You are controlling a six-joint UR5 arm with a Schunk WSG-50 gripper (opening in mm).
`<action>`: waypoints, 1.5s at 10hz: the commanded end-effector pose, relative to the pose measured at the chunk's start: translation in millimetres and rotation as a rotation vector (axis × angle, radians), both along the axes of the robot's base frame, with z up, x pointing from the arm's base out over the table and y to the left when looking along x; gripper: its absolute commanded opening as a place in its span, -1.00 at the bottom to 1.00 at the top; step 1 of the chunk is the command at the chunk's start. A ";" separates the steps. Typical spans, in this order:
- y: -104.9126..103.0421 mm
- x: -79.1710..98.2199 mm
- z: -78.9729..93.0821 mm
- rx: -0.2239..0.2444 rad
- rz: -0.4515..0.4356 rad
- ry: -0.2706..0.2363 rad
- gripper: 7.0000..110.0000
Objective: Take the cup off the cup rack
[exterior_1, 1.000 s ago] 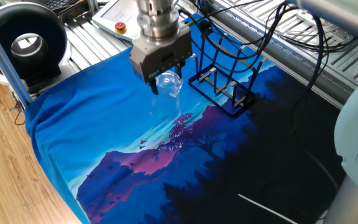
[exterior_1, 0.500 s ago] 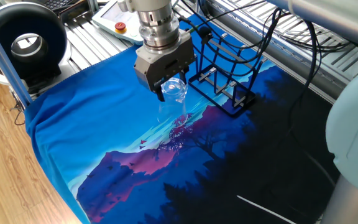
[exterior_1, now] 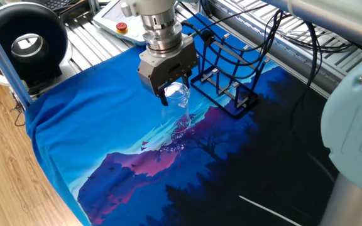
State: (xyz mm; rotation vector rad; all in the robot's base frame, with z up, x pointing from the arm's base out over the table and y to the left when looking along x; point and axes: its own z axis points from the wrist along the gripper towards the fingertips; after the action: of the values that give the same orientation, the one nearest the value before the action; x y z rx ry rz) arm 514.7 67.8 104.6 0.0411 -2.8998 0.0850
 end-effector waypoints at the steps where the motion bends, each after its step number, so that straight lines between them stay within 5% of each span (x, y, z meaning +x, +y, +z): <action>1: 4.0 -6.6 -0.4 0.027 -0.008 0.034 -0.71; 4: 9.0 -12.0 -1.1 0.064 0.013 0.061 -0.71; 5: 10.4 -10.5 -2.2 0.075 0.015 0.060 -0.28; 8: 5.7 -4.4 -10.1 0.098 0.047 0.042 -0.28; 9: 4.9 -3.6 -10.9 0.099 0.049 0.039 0.15; 11: 11.6 -4.5 -11.3 0.134 0.060 0.041 0.15; 12: 4.8 -7.5 -10.5 0.102 0.053 0.054 0.15; 15: 17.4 -7.8 -2.4 0.125 0.025 0.058 0.15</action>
State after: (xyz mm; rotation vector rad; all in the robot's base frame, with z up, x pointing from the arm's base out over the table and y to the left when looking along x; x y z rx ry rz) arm 507.2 76.5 95.4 0.1269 -2.8482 -0.0610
